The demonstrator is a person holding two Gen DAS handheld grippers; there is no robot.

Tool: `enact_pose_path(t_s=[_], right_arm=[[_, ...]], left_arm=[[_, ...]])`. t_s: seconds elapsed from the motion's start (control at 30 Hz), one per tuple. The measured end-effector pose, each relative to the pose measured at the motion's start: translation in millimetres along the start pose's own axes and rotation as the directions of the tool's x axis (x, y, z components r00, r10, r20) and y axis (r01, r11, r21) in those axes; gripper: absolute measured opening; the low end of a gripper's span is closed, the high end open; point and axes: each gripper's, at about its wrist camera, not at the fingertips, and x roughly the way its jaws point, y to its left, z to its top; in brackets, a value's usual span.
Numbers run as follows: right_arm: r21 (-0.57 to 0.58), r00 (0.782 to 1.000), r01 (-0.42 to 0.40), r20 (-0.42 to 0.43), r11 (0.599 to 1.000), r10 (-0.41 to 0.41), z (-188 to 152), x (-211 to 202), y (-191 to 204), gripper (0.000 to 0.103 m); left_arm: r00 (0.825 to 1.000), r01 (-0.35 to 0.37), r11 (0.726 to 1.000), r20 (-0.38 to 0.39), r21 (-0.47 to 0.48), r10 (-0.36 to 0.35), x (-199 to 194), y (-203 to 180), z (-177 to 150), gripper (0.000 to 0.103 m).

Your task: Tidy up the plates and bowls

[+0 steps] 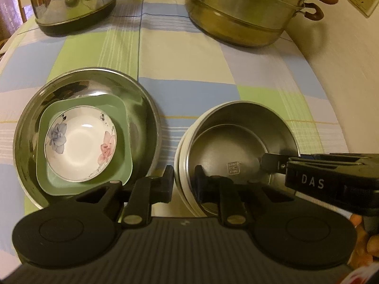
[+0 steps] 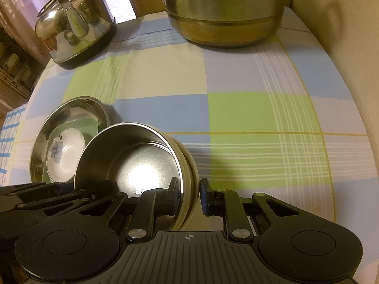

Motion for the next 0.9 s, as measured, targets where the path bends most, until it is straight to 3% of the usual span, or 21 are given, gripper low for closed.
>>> enact_pose_path(t_s=[0.37,0.9], right_arm=[[0.003,1.000,0.019,-0.002,1.000,-0.019,-3,-4,1,0.015],[-0.006,1.000,0.015,0.022,1.000,-0.014,7,-34,25,0.015]], left_arm=[[0.999,0.036,0.998,-0.020,0.048,-0.035,-5,1,-1,0.019],[0.998,0.049,0.998,0.047,0.029,-0.050,-45,17,9,0.019]])
